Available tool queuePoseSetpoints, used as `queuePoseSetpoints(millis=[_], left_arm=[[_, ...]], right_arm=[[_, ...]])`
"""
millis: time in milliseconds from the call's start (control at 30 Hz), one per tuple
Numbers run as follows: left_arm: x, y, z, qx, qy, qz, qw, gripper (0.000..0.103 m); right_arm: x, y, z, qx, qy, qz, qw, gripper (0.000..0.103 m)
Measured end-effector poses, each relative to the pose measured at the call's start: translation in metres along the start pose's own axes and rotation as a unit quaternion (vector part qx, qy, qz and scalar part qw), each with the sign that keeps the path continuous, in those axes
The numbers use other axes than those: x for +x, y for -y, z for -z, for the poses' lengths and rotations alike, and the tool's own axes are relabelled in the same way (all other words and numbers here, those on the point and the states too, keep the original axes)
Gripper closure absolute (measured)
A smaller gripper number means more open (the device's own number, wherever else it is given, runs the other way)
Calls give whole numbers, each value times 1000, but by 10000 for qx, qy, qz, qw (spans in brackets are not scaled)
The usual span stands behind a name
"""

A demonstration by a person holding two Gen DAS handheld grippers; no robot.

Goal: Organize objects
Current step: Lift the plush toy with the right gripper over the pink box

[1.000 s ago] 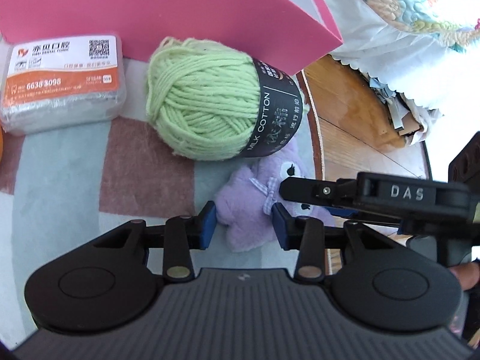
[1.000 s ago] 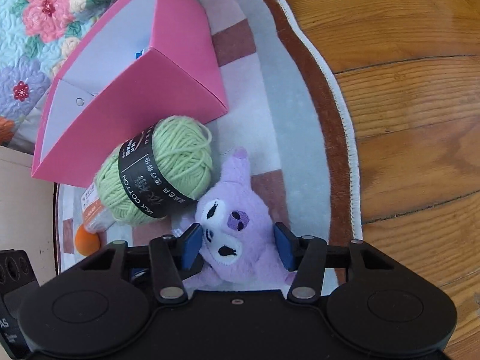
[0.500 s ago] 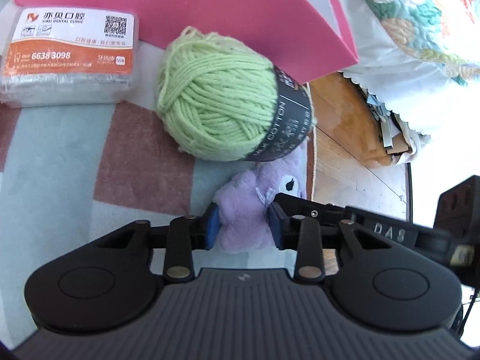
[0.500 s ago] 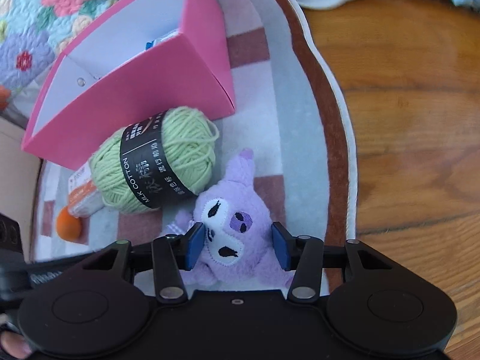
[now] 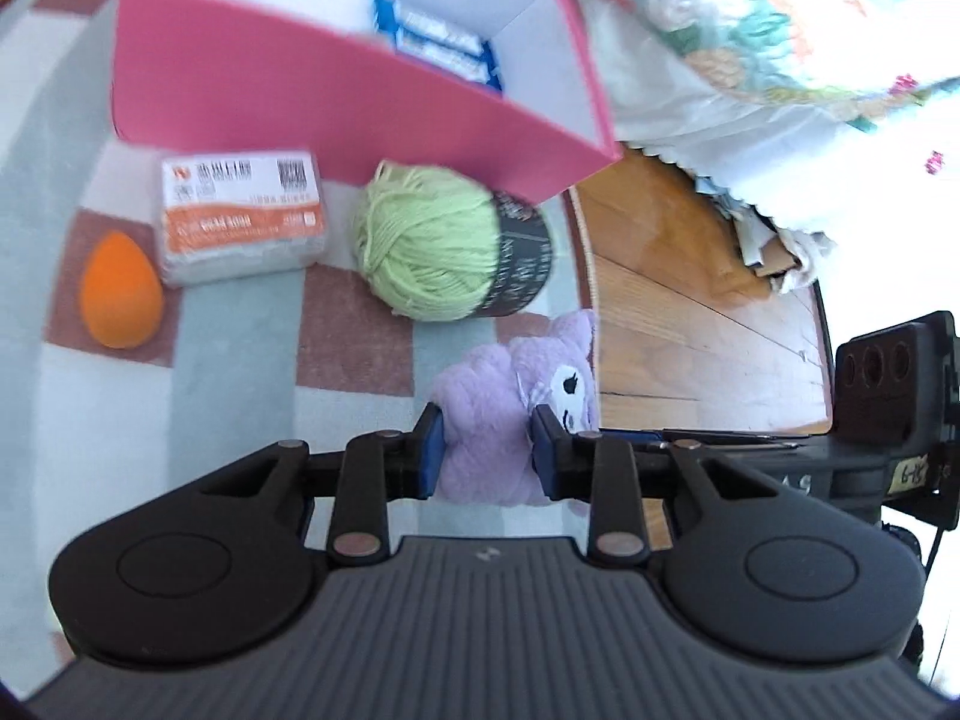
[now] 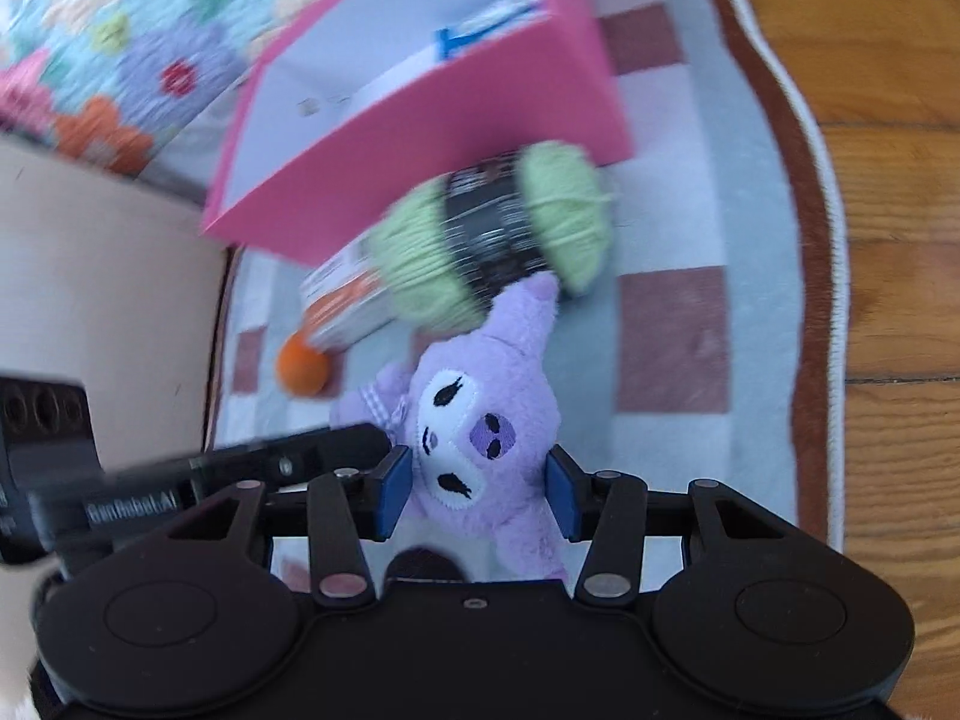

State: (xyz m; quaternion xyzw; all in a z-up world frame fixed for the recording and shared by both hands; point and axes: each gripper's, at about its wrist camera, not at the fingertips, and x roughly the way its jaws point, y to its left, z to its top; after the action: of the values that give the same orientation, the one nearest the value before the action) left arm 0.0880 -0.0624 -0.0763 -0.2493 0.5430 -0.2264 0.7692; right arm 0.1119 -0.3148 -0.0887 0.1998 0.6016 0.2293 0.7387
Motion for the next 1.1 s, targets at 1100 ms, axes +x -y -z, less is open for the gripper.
queuePoseSetpoints(millis=[1100], left_arm=[[-150,51,-123,1042,1126,-1602,9751,72]], right_arm=[[-41,-175,-91,-2282,1370,-304,9634,52]])
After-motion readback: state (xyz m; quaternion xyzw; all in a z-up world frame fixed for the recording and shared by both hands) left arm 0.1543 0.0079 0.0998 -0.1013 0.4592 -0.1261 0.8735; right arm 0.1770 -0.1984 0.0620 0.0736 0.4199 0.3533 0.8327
